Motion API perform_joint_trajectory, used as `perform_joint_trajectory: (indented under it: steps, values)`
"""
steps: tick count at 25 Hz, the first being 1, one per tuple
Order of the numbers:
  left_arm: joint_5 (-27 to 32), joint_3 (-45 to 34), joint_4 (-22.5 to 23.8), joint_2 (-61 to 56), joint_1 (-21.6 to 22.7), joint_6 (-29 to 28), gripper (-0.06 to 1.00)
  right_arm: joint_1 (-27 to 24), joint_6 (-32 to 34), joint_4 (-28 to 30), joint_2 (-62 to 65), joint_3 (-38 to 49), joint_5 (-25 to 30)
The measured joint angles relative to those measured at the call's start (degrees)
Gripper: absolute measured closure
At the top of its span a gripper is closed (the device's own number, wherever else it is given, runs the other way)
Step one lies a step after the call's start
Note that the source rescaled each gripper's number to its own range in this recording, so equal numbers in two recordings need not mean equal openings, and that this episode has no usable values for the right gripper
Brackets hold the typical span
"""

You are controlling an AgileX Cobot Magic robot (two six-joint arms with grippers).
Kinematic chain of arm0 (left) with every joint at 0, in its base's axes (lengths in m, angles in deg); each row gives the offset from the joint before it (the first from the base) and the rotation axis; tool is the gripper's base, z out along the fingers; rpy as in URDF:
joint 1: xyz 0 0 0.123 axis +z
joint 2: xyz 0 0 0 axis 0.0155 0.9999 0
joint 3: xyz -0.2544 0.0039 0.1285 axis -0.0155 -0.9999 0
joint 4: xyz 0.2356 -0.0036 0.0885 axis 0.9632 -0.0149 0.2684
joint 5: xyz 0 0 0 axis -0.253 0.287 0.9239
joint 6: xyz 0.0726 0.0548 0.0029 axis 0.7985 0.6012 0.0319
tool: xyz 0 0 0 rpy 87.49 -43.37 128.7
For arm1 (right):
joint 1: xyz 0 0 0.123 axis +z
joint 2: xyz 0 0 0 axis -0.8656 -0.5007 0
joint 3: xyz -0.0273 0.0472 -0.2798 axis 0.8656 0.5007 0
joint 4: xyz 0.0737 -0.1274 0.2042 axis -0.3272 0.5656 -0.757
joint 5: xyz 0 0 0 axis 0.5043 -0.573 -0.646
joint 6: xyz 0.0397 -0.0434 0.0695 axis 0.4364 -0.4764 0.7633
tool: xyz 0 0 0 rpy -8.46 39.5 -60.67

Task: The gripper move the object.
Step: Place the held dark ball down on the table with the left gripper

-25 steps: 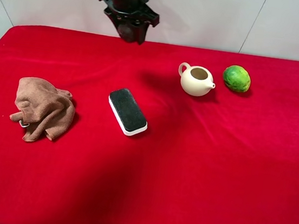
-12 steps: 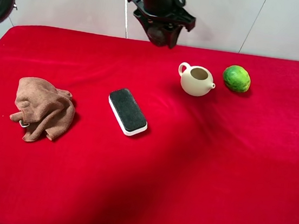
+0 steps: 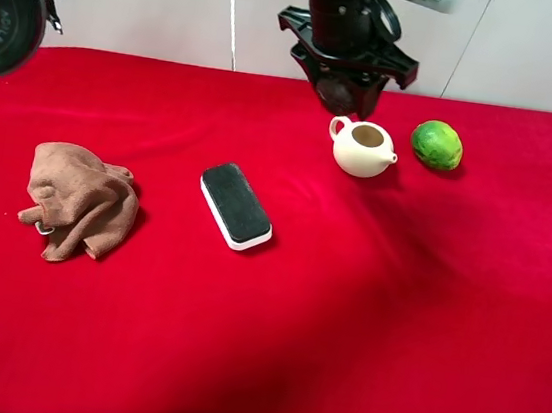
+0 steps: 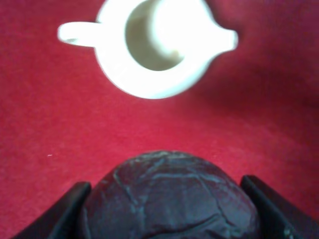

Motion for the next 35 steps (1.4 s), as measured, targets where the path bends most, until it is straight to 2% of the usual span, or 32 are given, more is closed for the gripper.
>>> perform_joint_trajectory:
  steps: [14, 21, 35]
  values:
    - [-5.6, 0.5, 0.0, 2.4, -5.8, -0.3, 0.94, 0.0, 0.0, 0.0, 0.0, 0.0, 0.0]
    - [-8.2, 0.9, -1.5, 4.2, -7.0, -0.8, 0.94, 0.0, 0.0, 0.0, 0.0, 0.0, 0.0]
    - [-8.5, 1.1, -1.7, 9.1, -7.9, -0.9, 0.94, 0.0, 0.0, 0.0, 0.0, 0.0, 0.0]
